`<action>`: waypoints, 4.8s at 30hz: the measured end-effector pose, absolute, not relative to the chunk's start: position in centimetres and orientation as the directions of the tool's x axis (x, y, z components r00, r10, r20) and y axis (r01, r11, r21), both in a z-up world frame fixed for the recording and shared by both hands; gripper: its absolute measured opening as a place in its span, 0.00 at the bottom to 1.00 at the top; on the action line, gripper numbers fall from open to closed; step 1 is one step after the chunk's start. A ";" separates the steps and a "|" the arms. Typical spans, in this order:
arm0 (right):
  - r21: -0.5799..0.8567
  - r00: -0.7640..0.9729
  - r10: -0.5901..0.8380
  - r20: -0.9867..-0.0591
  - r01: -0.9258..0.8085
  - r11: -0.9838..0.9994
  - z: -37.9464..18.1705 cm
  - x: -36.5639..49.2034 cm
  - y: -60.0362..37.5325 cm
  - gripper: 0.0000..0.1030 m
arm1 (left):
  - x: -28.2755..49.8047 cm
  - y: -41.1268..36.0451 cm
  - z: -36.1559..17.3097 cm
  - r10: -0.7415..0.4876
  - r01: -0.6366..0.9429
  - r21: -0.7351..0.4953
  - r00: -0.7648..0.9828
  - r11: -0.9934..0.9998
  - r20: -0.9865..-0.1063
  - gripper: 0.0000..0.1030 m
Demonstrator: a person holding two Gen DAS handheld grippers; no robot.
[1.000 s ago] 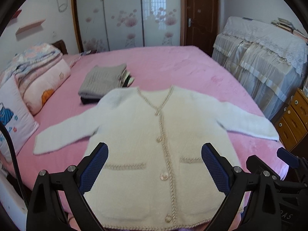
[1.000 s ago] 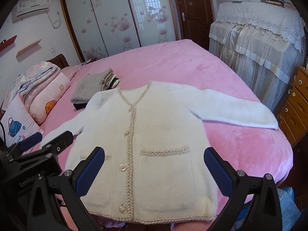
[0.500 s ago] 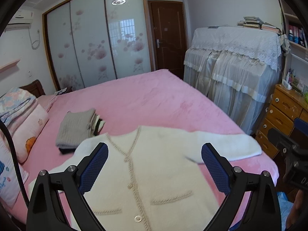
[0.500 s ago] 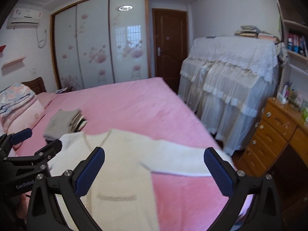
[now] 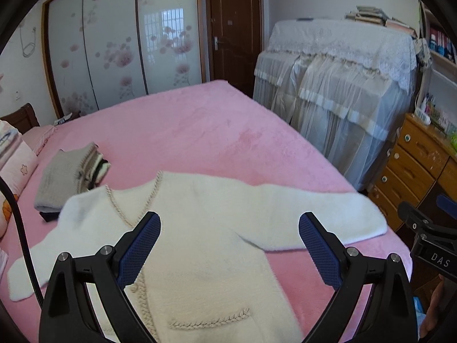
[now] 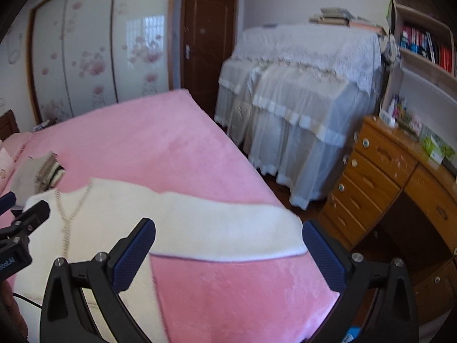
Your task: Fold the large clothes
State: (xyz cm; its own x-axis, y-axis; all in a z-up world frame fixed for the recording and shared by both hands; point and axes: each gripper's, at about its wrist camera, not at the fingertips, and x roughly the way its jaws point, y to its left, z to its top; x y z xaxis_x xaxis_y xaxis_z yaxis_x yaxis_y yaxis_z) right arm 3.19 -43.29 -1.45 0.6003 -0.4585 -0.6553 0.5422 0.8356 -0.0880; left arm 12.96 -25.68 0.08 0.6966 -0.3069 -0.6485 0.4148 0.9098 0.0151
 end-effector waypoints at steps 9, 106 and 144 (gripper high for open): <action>-0.074 0.468 -0.460 -0.755 0.635 0.769 -9.1 3.7 -49.0 1.00 | 16.3 -29.6 -8.3 -0.294 0.451 0.033 0.633 0.892 -0.716 0.94; 0.117 0.540 -0.035 -0.841 0.245 0.962 -20.9 10.9 -31.9 0.46 | 27.3 -20.8 -23.6 -0.519 0.310 -0.456 0.164 0.834 -0.839 0.13; -0.154 0.500 -0.174 -0.848 0.080 0.985 -19.9 18.1 -30.2 0.51 | 35.1 -2.6 -20.7 -0.239 0.148 -0.195 0.399 0.970 -0.885 0.37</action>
